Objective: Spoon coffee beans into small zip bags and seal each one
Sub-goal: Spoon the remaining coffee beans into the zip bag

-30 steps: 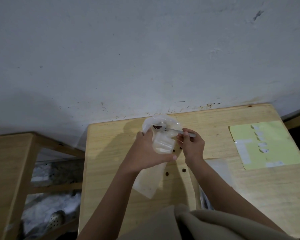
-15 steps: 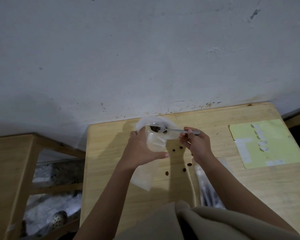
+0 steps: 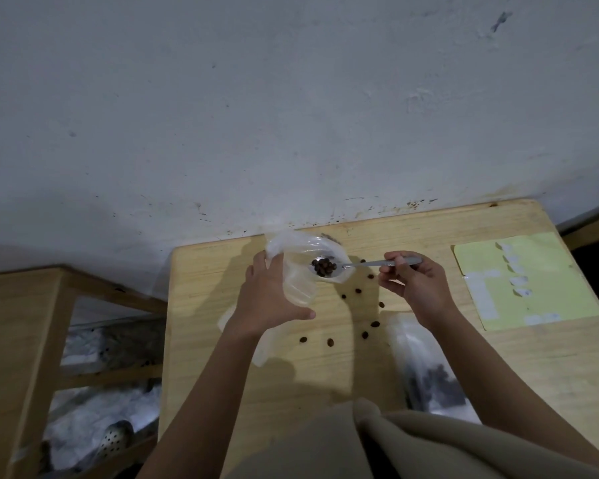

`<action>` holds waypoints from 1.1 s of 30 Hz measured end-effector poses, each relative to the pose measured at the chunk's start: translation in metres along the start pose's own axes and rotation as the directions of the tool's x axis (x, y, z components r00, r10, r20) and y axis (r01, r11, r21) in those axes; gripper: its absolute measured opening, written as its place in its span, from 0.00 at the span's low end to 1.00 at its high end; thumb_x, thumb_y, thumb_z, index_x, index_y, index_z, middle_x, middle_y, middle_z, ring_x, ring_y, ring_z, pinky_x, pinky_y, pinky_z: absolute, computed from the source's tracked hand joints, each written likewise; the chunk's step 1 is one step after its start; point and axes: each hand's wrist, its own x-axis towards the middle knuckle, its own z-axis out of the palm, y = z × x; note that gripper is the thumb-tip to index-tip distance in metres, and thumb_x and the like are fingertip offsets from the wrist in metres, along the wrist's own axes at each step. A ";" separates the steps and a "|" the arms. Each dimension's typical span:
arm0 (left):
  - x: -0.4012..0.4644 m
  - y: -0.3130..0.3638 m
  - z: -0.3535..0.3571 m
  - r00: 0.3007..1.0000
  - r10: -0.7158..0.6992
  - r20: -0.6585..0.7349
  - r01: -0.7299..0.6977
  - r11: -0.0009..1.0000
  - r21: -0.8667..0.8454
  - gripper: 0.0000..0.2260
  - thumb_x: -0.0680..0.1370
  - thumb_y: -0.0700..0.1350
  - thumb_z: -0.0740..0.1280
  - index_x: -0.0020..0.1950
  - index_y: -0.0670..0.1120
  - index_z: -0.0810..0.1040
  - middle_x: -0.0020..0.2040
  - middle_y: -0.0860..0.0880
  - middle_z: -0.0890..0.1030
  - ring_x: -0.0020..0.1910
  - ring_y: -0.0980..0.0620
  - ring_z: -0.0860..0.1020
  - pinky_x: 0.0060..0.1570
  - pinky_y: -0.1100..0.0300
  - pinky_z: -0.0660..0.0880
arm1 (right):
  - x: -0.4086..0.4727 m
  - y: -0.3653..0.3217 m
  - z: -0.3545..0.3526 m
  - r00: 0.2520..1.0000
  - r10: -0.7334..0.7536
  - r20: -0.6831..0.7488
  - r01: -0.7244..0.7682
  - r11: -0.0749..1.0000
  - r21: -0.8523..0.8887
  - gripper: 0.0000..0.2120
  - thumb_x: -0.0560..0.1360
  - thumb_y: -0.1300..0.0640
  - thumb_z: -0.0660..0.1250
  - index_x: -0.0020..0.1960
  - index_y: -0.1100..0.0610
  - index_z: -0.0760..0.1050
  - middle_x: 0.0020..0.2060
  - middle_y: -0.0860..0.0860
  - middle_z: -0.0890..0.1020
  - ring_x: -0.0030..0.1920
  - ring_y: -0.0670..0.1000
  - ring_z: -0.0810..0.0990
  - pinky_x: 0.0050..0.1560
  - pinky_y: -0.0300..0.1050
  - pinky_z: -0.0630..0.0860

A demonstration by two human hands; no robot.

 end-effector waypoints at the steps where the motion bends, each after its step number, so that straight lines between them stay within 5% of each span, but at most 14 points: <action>1: 0.000 0.000 0.001 1.000 0.005 -0.002 -0.005 1.000 0.003 0.56 0.56 0.61 0.79 0.76 0.51 0.52 0.74 0.48 0.53 0.71 0.45 0.57 0.65 0.51 0.66 | -0.001 -0.002 0.000 1.000 -0.011 0.007 0.011 1.000 -0.003 0.09 0.79 0.64 0.59 0.47 0.61 0.77 0.36 0.57 0.79 0.37 0.52 0.80 0.45 0.48 0.82; 11: -0.001 0.007 0.005 1.000 -0.010 -0.011 0.009 0.996 -0.086 0.52 0.58 0.63 0.77 0.75 0.50 0.55 0.68 0.49 0.59 0.68 0.48 0.61 0.58 0.58 0.67 | -0.023 -0.013 0.031 0.916 -0.381 0.127 0.401 0.862 -0.310 0.09 0.78 0.66 0.61 0.46 0.56 0.78 0.38 0.53 0.82 0.39 0.48 0.83 0.43 0.38 0.80; 14: -0.003 0.010 0.002 0.999 -0.049 0.008 0.049 0.991 -0.123 0.48 0.59 0.65 0.76 0.71 0.50 0.58 0.61 0.49 0.62 0.63 0.49 0.65 0.54 0.59 0.68 | -0.025 -0.008 0.031 0.802 -0.586 0.110 0.556 0.668 -0.495 0.06 0.77 0.62 0.62 0.49 0.57 0.77 0.37 0.50 0.81 0.37 0.46 0.81 0.35 0.32 0.75; 18: -0.005 0.018 -0.004 0.995 -0.072 0.063 0.082 0.984 -0.157 0.46 0.59 0.68 0.74 0.69 0.49 0.61 0.58 0.49 0.64 0.60 0.50 0.69 0.53 0.57 0.72 | -0.020 0.003 0.032 0.702 -0.691 0.170 0.602 0.449 -0.660 0.07 0.75 0.63 0.63 0.51 0.63 0.77 0.40 0.53 0.82 0.37 0.48 0.81 0.40 0.26 0.72; 24: -0.008 0.032 -0.013 0.992 -0.066 0.110 0.087 0.976 -0.199 0.48 0.59 0.68 0.74 0.71 0.45 0.62 0.64 0.49 0.68 0.60 0.52 0.71 0.51 0.59 0.73 | -0.003 0.009 0.045 0.609 -0.719 0.334 0.610 0.155 -0.777 0.09 0.77 0.63 0.59 0.50 0.66 0.76 0.39 0.58 0.80 0.35 0.56 0.78 0.34 0.41 0.74; 27: -0.008 0.038 -0.016 0.992 -0.048 0.118 0.073 0.974 -0.215 0.48 0.59 0.68 0.74 0.70 0.44 0.64 0.66 0.49 0.68 0.59 0.54 0.71 0.51 0.60 0.72 | 0.007 0.015 0.050 0.620 -0.683 0.386 0.552 0.030 -0.833 0.11 0.69 0.73 0.67 0.50 0.66 0.76 0.37 0.58 0.78 0.34 0.56 0.77 0.27 0.46 0.75; 30: -0.009 0.044 -0.018 0.994 -0.030 0.109 0.050 0.980 -0.192 0.45 0.60 0.67 0.74 0.69 0.44 0.65 0.65 0.49 0.68 0.54 0.56 0.69 0.48 0.61 0.71 | 0.014 0.020 0.052 0.669 -0.635 0.386 0.544 0.064 -0.837 0.14 0.65 0.77 0.68 0.48 0.66 0.76 0.38 0.58 0.78 0.35 0.57 0.77 0.27 0.43 0.74; 33: -0.010 0.045 -0.018 0.994 -0.022 0.110 0.040 0.986 -0.164 0.43 0.61 0.67 0.74 0.67 0.45 0.66 0.61 0.50 0.67 0.52 0.56 0.68 0.45 0.62 0.68 | 0.016 0.015 0.051 0.746 -0.639 0.187 0.497 0.348 -0.795 0.06 0.74 0.70 0.62 0.49 0.66 0.76 0.40 0.58 0.80 0.37 0.53 0.76 0.37 0.34 0.70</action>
